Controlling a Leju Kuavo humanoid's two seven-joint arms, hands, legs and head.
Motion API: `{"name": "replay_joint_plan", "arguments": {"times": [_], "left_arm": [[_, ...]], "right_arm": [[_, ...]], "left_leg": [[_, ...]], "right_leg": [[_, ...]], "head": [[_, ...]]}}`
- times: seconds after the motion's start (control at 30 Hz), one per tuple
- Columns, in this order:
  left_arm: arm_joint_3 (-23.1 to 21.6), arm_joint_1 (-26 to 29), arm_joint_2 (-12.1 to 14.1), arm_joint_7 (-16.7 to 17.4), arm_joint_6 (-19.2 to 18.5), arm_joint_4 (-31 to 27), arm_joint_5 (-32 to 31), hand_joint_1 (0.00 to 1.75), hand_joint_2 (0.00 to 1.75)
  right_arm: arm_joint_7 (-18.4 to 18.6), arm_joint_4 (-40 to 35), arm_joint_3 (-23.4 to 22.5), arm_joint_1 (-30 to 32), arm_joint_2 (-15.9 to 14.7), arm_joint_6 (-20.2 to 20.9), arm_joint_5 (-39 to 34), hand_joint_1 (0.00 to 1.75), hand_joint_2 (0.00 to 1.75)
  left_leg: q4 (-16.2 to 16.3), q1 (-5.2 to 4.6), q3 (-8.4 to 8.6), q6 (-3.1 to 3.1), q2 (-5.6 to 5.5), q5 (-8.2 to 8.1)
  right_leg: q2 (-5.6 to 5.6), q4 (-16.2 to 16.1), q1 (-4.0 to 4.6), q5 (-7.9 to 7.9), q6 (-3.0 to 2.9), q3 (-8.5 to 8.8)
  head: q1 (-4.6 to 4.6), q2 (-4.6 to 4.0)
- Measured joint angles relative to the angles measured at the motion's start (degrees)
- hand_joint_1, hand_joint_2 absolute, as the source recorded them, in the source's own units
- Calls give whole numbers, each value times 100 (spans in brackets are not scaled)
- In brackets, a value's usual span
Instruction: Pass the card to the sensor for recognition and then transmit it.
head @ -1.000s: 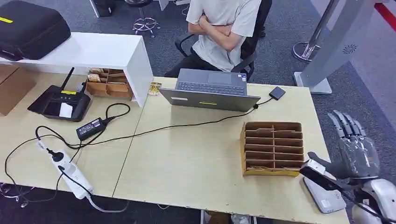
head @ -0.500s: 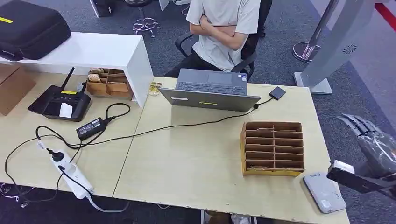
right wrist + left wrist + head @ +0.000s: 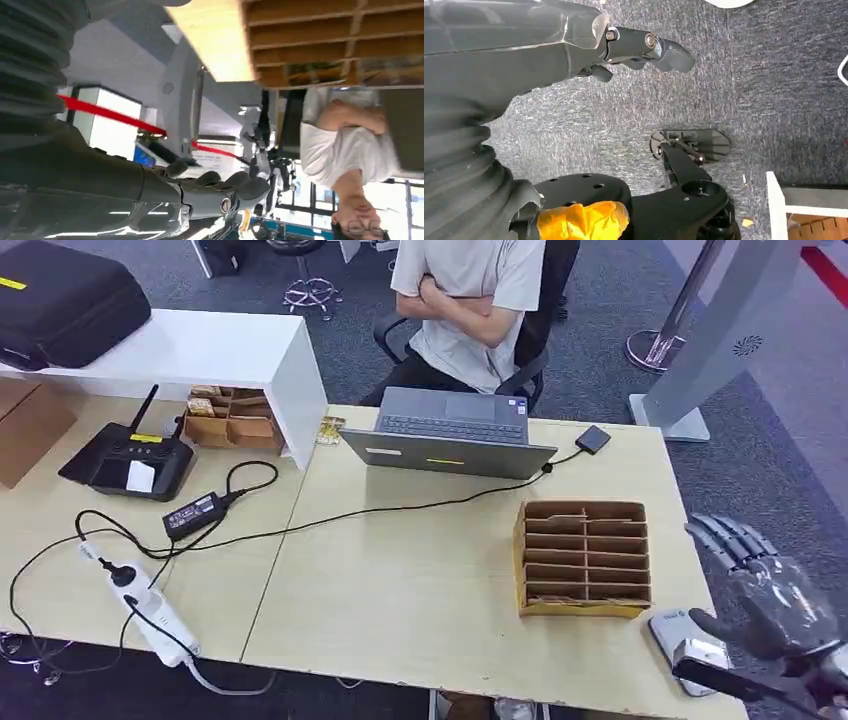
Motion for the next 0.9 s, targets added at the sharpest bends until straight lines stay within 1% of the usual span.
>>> {"name": "replay_joint_plan", "arguments": {"times": [0.1, 0.23, 0.33, 0.5, 0.63, 0.67, 0.73, 0.77, 0.9], "left_arm": [[0, -2, -7, 0, 0, 0, -37, 0, 175], [0, -3, -9, 0, -15, 0, -74, 0, 175], [0, -3, -7, 7, -24, 0, -76, 0, 175], [0, -3, -7, 7, -39, 0, -94, 0, 175], [0, -3, -7, 7, -70, 0, -114, 0, 175], [0, -2, -7, 7, -70, 0, -118, 0, 175], [0, -2, -6, 9, -70, 0, -127, 0, 175], [0, -3, -7, 9, -70, 0, -131, 0, 175], [0, -3, -4, 13, -72, 0, -168, 0, 175]], "right_arm": [[-11, 48, 390, 4, 318, -109, 43, 0, 175], [18, 83, 773, 7, 594, -157, 94, 0, 175], [37, 83, 985, 9, 688, -177, 81, 0, 175], [76, 83, 1190, 49, 801, -227, 35, 0, 175], [131, 96, 1313, 73, 893, -367, 140, 0, 175], [151, 109, 1341, 73, 915, -406, 170, 0, 0], [175, 140, 1398, 71, 955, -474, 236, 0, 0], [195, 153, 1420, 70, 972, -509, 293, 0, 175], [317, 225, 1484, 66, 1027, -673, 463, 0, 175]], "left_leg": [[0, 1, 0, 0, 0, 1], [0, 1, -1, -1, -1, 1], [0, 1, -1, -1, 0, 1], [0, 0, -2, 0, -1, 0], [1, 0, -2, 0, 0, 0], [1, 0, -2, 0, 0, 0], [0, 0, -2, 0, 0, 0], [0, 0, -2, 0, 0, 0], [0, 0, -2, 0, 0, 0]], "right_leg": [[-1, 1, 2, 0, 0, 0], [-2, 1, 1, 0, 0, 0], [-1, 1, 1, 0, 0, 0], [-1, 0, 0, 0, 0, 0], [-1, 0, 0, 0, 0, 0], [-1, 0, 0, 0, 0, 0], [-1, 0, 0, 0, 0, 0], [-1, 0, 0, 0, 0, 0], [-1, 0, 0, 0, 0, 0]], "head": [[2, 0], [2, 0], [2, 0], [4, 0], [4, 0], [0, 0], [2, 0], [2, 0], [2, 0]]}}
